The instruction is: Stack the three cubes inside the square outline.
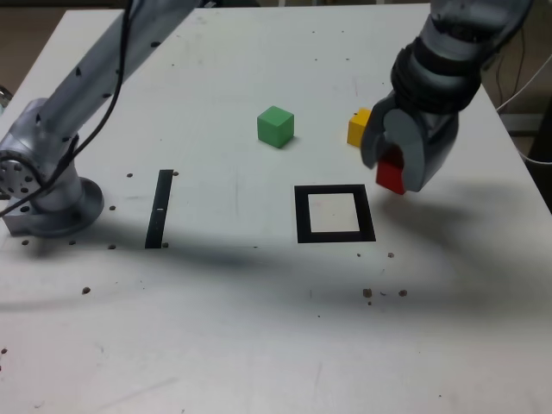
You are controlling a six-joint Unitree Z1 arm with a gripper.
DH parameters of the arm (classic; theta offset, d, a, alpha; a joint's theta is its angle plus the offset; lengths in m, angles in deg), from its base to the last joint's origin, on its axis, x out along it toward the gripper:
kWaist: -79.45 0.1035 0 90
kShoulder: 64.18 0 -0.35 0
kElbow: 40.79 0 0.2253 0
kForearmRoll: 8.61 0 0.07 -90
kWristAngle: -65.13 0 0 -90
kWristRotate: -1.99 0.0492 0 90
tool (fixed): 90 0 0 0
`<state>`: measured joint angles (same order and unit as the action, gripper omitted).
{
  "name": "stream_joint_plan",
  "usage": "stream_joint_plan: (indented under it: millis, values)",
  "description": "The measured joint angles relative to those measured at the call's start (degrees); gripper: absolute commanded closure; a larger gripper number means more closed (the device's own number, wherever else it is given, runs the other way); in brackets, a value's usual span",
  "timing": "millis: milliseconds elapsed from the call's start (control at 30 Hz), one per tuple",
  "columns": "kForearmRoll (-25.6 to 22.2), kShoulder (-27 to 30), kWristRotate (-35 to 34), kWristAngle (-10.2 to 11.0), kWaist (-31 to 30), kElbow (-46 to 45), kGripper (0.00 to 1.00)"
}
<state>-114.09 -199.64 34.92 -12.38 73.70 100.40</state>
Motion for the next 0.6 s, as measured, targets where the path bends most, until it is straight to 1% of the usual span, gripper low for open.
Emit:
stream_joint_plan:
  millis: [233,367,600]
  values:
    - [0.0,6.8,-8.6,-2.7,0.0,-6.4,0.63]
    - [0.2,8.7,-14.6,-4.4,0.0,-10.1,0.63]
    - [0.8,12.4,-23.4,-8.7,0.0,-14.2,0.63]
